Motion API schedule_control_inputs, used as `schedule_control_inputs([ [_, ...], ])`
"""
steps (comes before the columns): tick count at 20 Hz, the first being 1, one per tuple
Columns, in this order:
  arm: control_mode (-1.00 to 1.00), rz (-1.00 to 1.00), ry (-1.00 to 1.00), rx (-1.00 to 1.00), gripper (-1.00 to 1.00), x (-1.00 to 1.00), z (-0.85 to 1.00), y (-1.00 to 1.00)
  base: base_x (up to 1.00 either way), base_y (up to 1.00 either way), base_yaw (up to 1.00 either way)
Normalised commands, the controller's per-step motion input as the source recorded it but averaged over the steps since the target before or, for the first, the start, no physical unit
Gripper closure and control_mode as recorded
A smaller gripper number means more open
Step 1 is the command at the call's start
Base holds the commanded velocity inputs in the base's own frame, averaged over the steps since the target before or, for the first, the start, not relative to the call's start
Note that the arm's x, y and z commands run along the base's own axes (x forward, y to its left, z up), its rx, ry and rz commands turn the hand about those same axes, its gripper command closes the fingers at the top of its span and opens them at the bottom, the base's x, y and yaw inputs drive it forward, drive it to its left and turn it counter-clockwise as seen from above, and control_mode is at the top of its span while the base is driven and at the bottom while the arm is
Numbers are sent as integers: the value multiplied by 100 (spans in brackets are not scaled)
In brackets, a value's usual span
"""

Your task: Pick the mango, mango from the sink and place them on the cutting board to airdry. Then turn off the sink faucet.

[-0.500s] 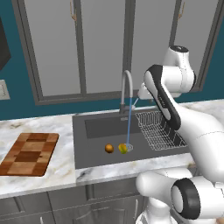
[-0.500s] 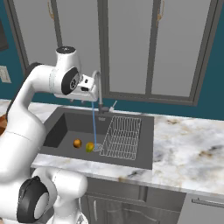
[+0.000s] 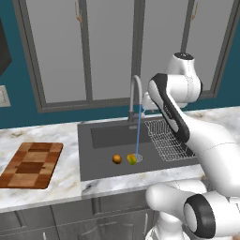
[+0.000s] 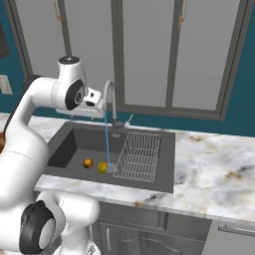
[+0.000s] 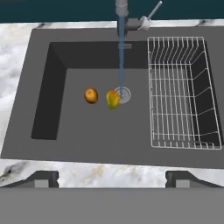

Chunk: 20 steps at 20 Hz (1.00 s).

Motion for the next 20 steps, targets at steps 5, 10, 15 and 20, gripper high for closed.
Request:
schedule_control_inputs([
  [5, -100, 0, 0, 0, -100, 0, -11, 30, 0, 0, 0],
  [10, -100, 1, 0, 0, -100, 16, -5, 25, 0, 0, 0],
  [15, -100, 2, 0, 0, -100, 27, -22, 16, 0, 0, 0],
  [20, -100, 3, 0, 0, -100, 27, -43, 19, 0, 0, 0],
])
